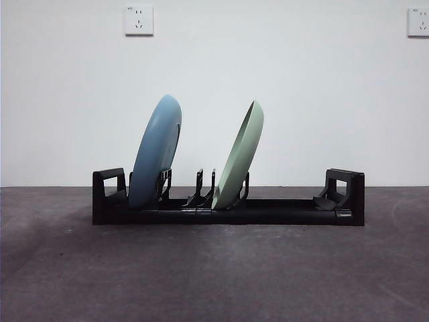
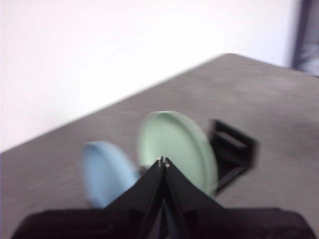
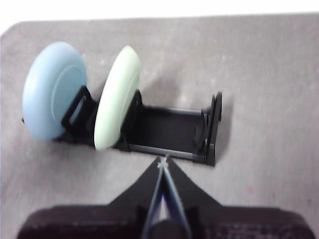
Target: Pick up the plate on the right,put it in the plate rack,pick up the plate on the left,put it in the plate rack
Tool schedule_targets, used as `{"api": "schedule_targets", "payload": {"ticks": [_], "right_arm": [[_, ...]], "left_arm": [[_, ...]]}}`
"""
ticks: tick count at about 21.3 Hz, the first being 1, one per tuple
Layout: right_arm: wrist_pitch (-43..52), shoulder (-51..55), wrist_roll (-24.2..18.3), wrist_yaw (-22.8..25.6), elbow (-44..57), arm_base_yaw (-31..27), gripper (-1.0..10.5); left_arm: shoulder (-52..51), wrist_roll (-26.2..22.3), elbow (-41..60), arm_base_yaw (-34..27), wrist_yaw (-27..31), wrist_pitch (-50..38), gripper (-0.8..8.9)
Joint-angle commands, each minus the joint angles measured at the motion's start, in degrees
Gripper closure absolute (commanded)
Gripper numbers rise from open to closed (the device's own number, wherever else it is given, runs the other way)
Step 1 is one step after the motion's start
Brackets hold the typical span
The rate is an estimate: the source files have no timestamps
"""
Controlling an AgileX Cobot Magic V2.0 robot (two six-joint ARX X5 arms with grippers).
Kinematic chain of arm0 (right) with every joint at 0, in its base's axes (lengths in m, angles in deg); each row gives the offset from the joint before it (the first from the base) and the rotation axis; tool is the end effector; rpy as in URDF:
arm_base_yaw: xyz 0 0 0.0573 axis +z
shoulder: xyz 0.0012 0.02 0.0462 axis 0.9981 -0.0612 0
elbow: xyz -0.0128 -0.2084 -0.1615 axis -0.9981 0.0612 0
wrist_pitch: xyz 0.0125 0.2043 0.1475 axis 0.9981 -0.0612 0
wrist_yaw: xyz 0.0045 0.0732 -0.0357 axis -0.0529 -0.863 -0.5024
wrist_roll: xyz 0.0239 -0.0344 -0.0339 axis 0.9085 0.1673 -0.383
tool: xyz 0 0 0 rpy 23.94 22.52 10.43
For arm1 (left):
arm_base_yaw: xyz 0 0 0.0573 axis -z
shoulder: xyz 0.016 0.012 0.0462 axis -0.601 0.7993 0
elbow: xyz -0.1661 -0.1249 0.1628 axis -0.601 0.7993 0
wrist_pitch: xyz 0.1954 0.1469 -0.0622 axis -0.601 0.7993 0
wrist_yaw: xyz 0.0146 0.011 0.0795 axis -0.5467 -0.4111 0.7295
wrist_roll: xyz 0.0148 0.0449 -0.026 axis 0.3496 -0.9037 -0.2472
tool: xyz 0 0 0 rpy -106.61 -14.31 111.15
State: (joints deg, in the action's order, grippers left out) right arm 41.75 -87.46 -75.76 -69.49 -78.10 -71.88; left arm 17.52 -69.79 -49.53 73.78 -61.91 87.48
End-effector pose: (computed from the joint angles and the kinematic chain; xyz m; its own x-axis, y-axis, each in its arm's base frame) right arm 0.1551 0.0435 0.3727 0.8290 0.3202 -0.4586 -0.2954 0.9469 0.1272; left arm 0.1664 -0.1204 0.3775 0.8483 -0.4854 -0.2117 0.5127 0.8528 0.0995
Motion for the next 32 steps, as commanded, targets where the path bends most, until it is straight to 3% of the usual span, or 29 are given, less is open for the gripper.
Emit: {"api": "schedule_targets", "payload": {"ticks": [1, 6, 10, 12, 19, 29, 32], "right_arm": [[4.76, 2.89, -0.57, 0.2, 4.57, 0.26, 9.6], [10.16, 11.58, 1.68, 4.79, 16.79, 3.41, 9.6], [10.95, 16.0, 3.1, 4.66, 19.47, 6.56, 9.5], [11.17, 15.93, 6.6, 4.76, 19.47, 6.49, 9.5], [10.88, 15.61, 6.88, 4.74, 19.47, 6.49, 9.5], [10.91, 15.63, 6.91, 4.72, 19.47, 6.49, 9.5], [10.91, 15.63, 6.91, 4.66, 19.47, 6.51, 9.5]], "left_arm": [[-5.79, -1.77, 1.53, -2.6, 1.01, 3.28, 8.21], [-21.75, -0.48, 15.19, -6.86, 2.75, 4.33, 8.21], [-31.78, 1.53, 21.59, -7.34, 4.92, 5.33, 8.21], [-32.55, 1.53, 21.35, -7.34, 5.03, 9.22, 8.16], [-32.5, 1.53, 21.33, -7.32, 5.03, 20.46, 8.16], [-32.76, 1.27, 21.33, -7.45, 5.05, 24.87, 8.16], [-34.12, 1.46, 21.33, -10.62, 2.78, 25.14, 8.16]]}}
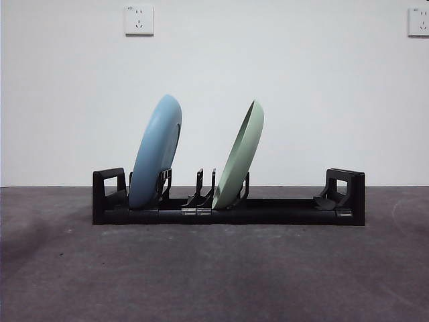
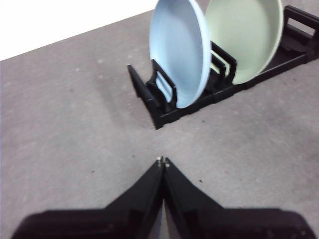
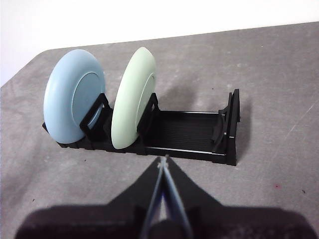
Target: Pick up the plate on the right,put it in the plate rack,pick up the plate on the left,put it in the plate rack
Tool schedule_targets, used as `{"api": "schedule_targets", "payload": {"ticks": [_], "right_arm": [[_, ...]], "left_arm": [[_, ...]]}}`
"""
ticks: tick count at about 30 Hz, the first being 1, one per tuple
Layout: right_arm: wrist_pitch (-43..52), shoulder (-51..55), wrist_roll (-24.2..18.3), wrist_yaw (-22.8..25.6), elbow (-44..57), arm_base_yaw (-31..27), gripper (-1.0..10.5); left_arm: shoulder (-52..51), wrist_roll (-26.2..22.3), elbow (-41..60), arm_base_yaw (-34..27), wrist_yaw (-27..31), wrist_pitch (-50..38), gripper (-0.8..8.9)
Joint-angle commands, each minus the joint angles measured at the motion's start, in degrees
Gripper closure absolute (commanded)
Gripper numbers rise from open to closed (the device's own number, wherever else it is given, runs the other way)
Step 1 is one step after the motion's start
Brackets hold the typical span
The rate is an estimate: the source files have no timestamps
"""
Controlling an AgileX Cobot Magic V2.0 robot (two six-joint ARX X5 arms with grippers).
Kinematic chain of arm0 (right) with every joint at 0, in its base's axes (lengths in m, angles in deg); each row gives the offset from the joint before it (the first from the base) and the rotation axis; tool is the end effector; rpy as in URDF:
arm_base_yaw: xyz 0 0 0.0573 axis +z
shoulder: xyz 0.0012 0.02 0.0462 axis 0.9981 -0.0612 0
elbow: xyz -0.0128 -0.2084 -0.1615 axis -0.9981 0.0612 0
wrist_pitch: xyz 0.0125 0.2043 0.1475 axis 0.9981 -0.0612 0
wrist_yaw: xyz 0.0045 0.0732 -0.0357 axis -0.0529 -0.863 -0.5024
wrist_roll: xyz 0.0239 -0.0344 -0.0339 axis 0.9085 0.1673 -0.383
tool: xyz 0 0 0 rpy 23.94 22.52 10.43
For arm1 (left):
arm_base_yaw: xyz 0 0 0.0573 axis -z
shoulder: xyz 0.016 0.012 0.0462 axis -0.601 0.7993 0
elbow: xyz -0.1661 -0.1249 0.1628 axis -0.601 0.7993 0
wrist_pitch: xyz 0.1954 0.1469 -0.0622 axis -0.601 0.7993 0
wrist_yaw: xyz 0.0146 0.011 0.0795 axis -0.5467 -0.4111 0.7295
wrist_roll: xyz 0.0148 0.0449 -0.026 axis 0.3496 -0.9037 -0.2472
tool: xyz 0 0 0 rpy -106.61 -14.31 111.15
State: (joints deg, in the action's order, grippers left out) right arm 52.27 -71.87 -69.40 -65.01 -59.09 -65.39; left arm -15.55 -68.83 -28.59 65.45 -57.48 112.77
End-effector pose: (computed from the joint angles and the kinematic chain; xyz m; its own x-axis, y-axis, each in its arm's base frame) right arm 0.1159 0.0454 0.3166 0.8663 0.3586 -0.3477 -0.3068 0.9313 0.1961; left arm 0.0744 -0.0341 0.2889 0.8716 -0.2498 -0.4217 0.3339 0.9325 0.1376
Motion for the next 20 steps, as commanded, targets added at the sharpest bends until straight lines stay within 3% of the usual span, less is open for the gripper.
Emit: {"api": "schedule_targets", "payload": {"ticks": [1, 5, 9, 14, 20], "right_arm": [[0.39, 0.04, 0.55, 0.2, 0.46, 0.02, 9.5], [0.39, 0.04, 0.55, 0.22, 0.46, 0.0, 9.5], [0.39, 0.04, 0.55, 0.2, 0.46, 0.0, 9.5], [0.39, 0.04, 0.55, 0.22, 0.46, 0.0, 9.5], [0.39, 0.04, 0.55, 0.2, 0.46, 0.0, 9.5]], "left_arm": [[-1.66, 0.81, 0.39, -4.15, -3.48, 0.09, 8.16], [-5.38, 0.57, 1.36, -11.72, -7.02, -3.04, 8.16], [-10.27, -1.27, 7.91, -17.55, -7.45, -14.51, 8.16], [-13.9, -1.66, 19.58, -23.1, -8.7, -26.58, 8.16], [-14.6, -1.55, 29.44, -27.56, -10.38, -33.53, 8.16]]}}
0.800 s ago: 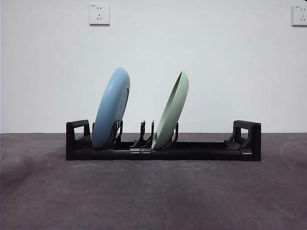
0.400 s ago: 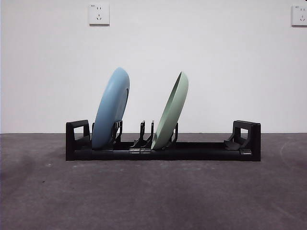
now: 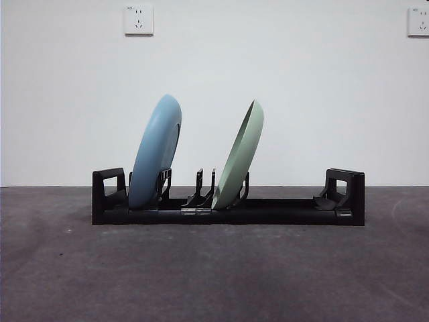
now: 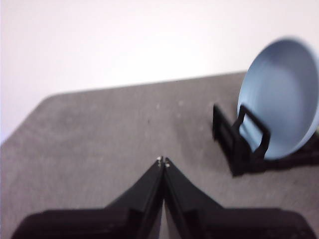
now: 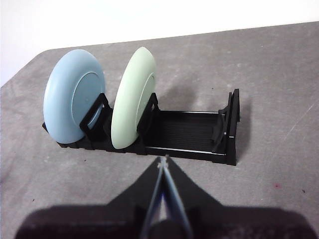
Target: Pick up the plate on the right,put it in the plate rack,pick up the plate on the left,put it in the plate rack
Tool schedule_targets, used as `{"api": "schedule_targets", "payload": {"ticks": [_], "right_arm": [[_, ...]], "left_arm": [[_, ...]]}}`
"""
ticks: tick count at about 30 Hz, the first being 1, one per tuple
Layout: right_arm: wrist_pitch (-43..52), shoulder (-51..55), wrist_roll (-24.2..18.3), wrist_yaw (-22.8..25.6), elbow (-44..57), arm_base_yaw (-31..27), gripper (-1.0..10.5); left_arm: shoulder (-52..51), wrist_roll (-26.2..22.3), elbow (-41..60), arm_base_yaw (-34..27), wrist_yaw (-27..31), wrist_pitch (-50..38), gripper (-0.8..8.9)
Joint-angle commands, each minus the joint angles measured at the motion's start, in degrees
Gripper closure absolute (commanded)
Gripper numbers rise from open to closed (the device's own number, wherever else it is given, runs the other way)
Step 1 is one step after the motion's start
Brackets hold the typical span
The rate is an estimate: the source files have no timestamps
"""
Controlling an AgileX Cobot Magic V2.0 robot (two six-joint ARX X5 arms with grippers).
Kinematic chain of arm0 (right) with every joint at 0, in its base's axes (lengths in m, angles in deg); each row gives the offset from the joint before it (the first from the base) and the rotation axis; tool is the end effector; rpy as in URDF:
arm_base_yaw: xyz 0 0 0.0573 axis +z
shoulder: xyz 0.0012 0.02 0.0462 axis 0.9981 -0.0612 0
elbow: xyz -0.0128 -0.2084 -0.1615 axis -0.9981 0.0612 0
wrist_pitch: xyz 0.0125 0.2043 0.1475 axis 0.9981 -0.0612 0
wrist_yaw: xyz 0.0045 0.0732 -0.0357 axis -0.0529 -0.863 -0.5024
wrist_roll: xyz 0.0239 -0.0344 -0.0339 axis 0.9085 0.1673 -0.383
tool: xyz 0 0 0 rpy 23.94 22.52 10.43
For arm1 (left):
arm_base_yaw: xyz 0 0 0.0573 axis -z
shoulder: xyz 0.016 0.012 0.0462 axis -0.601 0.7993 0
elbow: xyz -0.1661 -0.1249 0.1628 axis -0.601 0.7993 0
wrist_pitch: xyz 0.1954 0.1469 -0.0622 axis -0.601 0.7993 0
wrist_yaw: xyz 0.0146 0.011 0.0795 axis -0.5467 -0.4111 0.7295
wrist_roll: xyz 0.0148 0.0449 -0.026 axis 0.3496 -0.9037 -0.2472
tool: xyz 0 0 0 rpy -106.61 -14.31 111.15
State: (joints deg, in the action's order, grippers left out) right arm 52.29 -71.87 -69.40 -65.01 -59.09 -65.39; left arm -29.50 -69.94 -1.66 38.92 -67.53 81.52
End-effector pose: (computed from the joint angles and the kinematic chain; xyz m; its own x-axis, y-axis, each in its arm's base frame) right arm 0.1159 0.0455 0.3167 0.8664 0.3587 -0.3473 -0.3069 0.9313 0.1961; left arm 0.0962 -0.0028 0.2040 0.9920 -0.0119 -0.1254 0.0221 0.9965 0.0805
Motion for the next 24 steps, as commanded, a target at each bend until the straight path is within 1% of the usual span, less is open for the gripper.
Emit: {"api": "schedule_targets", "payload": {"ticks": [1, 7, 13, 20, 24], "right_arm": [[0.37, 0.04, 0.55, 0.2, 0.46, 0.0, 9.5], [0.37, 0.04, 0.55, 0.2, 0.46, 0.0, 9.5], [0.37, 0.04, 0.52, 0.22, 0.46, 0.0, 9.5], [0.37, 0.04, 0.55, 0.2, 0.46, 0.0, 9.5], [0.37, 0.04, 0.55, 0.22, 0.46, 0.0, 9.5]], "left_arm": [[-0.98, -0.2, 3.48, -1.38, -0.31, -2.47, 8.16], [-4.7, 0.04, 8.17, -2.12, -0.28, -2.36, 8.16], [-8.13, 0.44, 10.67, -2.12, -0.28, 0.9, 8.16], [-8.46, 0.98, 10.97, -2.12, -0.33, 1.86, 8.16], [-8.46, 2.99, 10.97, -2.05, -0.22, 1.51, 8.16]]}}
